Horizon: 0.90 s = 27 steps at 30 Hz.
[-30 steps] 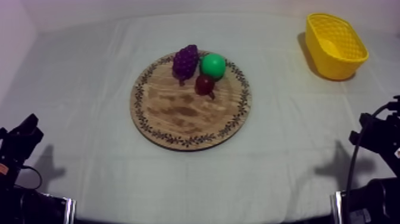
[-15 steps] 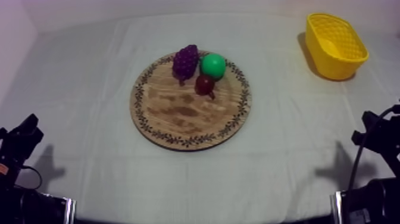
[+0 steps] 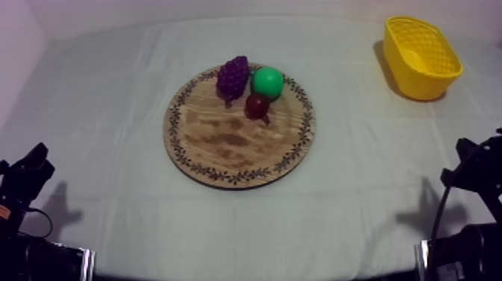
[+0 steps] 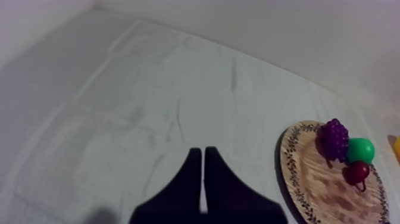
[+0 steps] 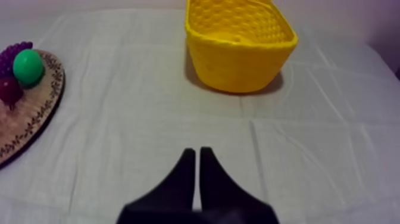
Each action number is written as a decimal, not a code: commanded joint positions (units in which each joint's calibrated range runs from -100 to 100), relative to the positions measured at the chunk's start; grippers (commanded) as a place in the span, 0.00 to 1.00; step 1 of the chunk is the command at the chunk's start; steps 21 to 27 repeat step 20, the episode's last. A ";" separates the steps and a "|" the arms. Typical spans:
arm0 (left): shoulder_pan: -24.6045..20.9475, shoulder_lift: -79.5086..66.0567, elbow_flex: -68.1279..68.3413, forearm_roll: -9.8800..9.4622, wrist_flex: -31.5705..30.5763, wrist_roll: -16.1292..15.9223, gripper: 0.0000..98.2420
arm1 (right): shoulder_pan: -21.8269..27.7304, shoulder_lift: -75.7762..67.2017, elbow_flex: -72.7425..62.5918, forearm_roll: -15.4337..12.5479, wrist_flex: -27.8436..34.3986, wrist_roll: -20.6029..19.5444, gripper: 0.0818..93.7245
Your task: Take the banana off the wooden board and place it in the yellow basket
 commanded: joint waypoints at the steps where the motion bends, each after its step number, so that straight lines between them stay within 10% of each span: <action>1: 0.02 -0.03 0.03 -0.01 0.01 0.01 0.00 | -0.02 -0.05 0.06 0.00 -0.17 1.66 0.00; 27: 0.02 -0.03 0.03 -0.01 0.01 0.02 0.00 | -0.02 -0.05 0.07 0.00 -0.23 2.78 0.00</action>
